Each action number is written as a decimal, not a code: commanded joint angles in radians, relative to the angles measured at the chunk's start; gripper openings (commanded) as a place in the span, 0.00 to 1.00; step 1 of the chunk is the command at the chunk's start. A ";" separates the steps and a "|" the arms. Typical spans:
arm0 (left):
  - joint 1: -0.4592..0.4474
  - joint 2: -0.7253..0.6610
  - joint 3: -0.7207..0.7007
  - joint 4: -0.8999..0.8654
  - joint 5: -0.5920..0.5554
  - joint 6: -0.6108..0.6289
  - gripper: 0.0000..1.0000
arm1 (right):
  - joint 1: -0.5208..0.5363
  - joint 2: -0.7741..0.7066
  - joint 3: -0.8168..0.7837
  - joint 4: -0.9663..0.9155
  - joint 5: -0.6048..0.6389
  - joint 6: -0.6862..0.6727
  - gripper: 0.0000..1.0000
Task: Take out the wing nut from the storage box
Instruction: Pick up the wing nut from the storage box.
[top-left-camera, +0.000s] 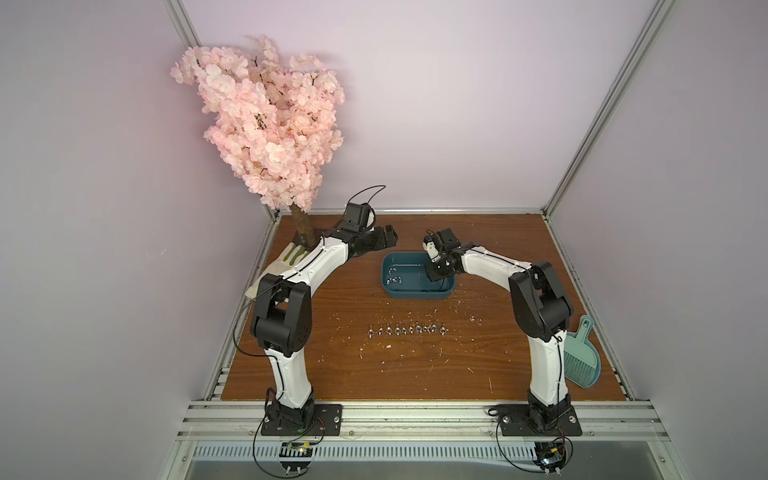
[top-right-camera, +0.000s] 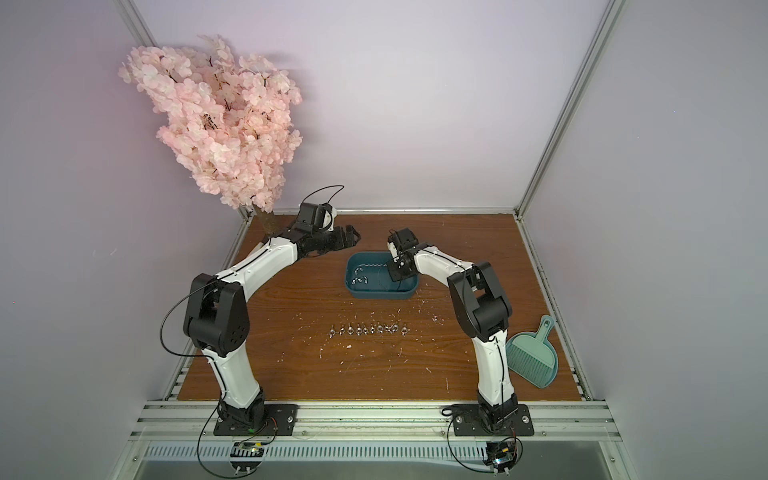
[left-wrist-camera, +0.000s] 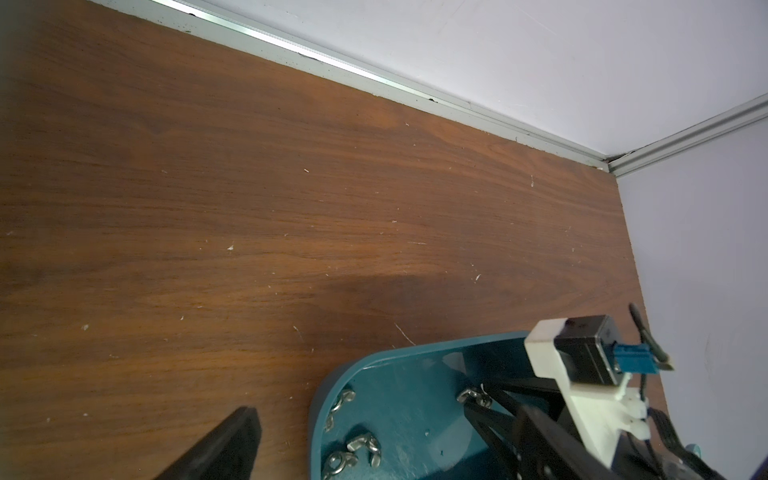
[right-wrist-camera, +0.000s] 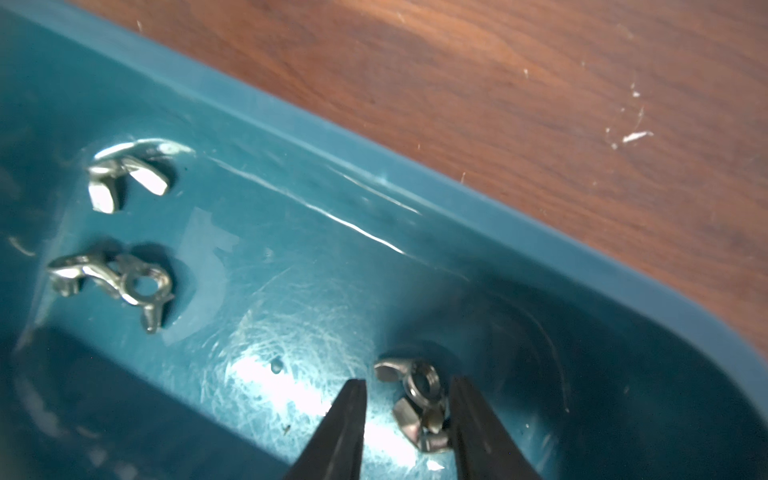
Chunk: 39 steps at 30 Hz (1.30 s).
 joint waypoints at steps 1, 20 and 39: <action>0.004 -0.003 -0.009 0.008 0.014 0.018 0.99 | -0.005 -0.036 -0.003 -0.005 0.011 -0.031 0.38; 0.004 -0.001 0.004 -0.001 0.014 0.027 0.99 | -0.004 0.011 0.004 -0.006 0.023 -0.035 0.25; 0.004 -0.021 -0.006 0.005 0.035 0.018 0.95 | -0.001 -0.030 -0.013 0.038 -0.030 0.019 0.08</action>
